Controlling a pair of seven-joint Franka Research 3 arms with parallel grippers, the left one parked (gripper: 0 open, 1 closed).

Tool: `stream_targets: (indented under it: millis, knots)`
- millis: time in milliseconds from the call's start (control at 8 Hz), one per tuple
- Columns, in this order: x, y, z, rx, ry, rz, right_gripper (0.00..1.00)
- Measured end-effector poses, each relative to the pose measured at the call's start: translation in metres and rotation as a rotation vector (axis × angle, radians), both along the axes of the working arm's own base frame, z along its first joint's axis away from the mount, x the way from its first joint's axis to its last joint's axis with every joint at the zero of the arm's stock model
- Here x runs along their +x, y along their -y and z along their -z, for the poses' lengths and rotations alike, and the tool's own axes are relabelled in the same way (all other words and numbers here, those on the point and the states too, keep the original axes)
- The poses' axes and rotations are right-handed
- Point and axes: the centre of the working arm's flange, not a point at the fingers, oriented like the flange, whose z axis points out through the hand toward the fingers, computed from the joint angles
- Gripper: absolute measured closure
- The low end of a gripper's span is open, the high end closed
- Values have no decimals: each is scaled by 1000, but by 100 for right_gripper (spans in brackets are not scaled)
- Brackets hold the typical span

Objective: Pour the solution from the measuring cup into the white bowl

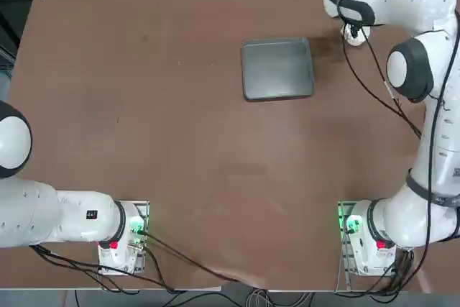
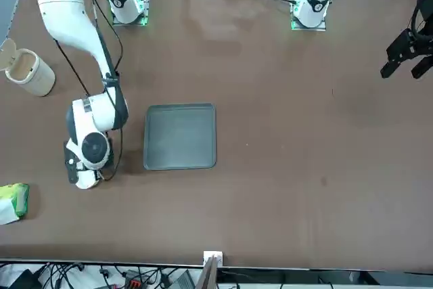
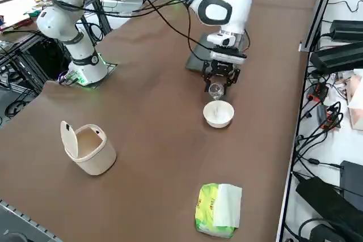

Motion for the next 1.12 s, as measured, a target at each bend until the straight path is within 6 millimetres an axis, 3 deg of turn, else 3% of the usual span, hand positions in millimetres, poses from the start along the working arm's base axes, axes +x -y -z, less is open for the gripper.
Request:
stream_targets:
  millis: [625,1125]
  knots:
    - [5,42,-10,221,-68,-12,27]
    - [13,96,-42,481,-104,-19,27]
